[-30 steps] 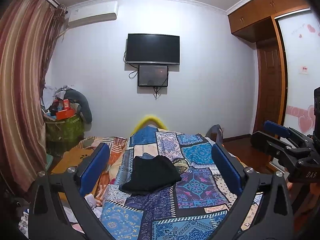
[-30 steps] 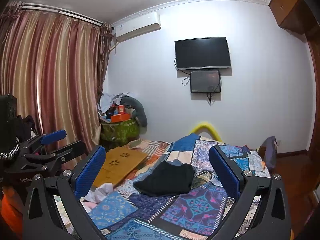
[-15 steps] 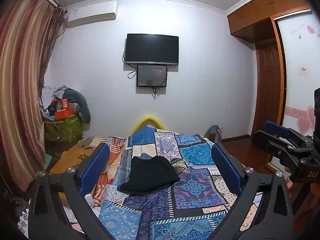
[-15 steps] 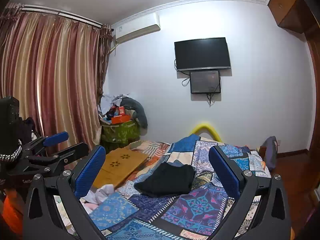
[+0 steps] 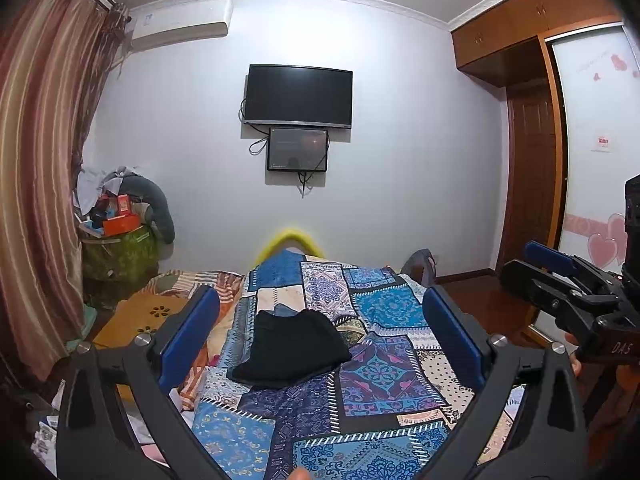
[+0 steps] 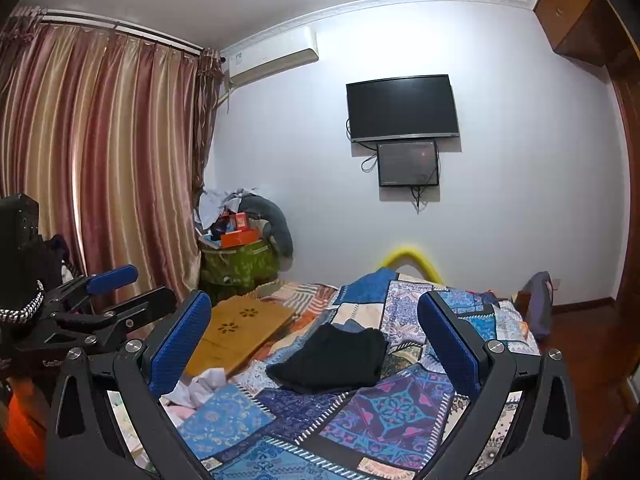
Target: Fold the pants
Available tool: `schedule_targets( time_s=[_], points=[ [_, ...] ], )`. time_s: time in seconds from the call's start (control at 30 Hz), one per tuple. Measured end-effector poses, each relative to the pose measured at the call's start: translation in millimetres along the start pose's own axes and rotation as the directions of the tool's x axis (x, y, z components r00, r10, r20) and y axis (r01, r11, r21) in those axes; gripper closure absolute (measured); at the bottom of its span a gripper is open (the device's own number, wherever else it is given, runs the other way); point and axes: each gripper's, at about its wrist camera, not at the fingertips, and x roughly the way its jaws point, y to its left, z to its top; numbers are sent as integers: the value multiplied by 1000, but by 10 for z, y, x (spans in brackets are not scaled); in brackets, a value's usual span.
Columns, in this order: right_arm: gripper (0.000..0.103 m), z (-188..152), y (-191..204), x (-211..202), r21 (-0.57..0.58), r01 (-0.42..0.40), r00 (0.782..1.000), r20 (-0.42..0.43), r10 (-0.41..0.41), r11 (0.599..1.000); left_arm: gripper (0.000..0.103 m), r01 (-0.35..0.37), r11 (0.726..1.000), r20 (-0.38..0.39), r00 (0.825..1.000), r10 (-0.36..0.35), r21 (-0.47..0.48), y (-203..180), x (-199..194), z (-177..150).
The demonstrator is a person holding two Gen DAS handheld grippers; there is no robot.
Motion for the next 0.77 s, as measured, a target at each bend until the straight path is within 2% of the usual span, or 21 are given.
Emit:
schedule_targets(
  time_s=[0.77],
  points=[
    [0,-34,-6,35,12,-2,1000,-14,2,1000,0,23,1000,-17,1000,-23,1,-10,53,-33]
  ],
)
